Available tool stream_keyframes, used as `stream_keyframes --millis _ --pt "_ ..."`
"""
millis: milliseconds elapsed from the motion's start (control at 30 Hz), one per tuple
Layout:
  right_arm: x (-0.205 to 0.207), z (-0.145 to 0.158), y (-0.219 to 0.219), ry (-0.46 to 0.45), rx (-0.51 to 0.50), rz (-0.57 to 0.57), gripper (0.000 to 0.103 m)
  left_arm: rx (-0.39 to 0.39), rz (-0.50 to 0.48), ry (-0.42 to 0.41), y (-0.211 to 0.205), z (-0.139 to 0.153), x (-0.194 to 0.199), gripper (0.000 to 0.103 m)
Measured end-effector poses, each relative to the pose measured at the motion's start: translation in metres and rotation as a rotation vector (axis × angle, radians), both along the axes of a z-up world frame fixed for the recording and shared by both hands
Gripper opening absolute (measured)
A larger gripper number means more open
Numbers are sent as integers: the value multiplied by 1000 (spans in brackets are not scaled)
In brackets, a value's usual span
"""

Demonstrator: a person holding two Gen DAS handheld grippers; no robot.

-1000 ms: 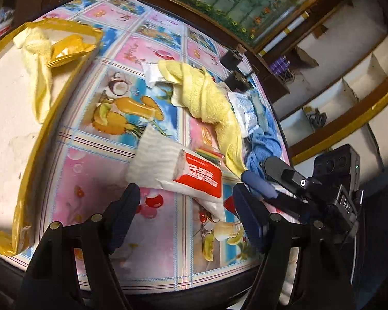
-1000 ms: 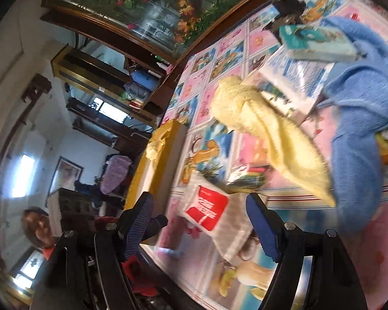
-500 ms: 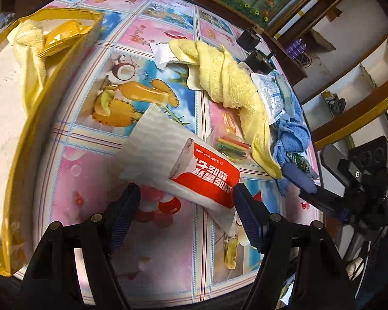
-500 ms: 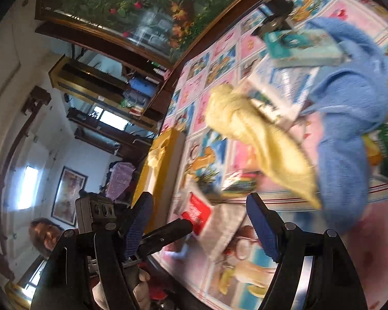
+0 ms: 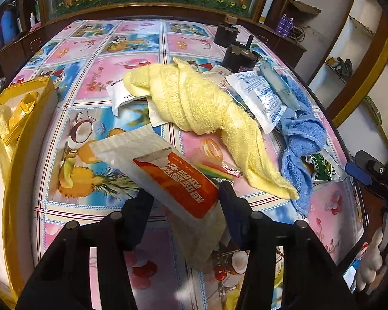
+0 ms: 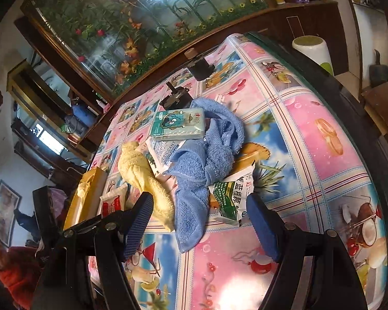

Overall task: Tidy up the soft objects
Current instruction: 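Grasp the red-and-white wipes packet with the left gripper while the right grasps the green-printed bag, then carry both packets into the white tray and open both grippers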

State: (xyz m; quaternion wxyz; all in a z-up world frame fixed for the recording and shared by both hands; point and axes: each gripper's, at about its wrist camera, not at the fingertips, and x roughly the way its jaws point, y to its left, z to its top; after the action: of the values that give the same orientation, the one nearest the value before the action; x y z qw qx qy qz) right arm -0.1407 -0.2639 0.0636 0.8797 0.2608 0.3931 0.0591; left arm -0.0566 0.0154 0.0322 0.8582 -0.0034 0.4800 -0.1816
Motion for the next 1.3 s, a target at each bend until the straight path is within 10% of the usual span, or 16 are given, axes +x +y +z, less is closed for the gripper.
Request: stream_keyframes --millis 300,400,467,900,1300 --pt "21 -21 24 116 -378 -43 77 -121 19 -18 31 18 -14 47" --pt "27 -32 24 131 -375 -40 67 -148 29 -23 40 22 -18 47" --pt "27 -35 21 125 -343 -42 33 -165 34 -29 45 26 -21 47" --pt "-24 21 23 -2 -286 -48 32 -220 170 -108 144 68 -35 47" --pt "42 41 192 -51 -199 369 32 -53 374 -62 237 29 18 47"
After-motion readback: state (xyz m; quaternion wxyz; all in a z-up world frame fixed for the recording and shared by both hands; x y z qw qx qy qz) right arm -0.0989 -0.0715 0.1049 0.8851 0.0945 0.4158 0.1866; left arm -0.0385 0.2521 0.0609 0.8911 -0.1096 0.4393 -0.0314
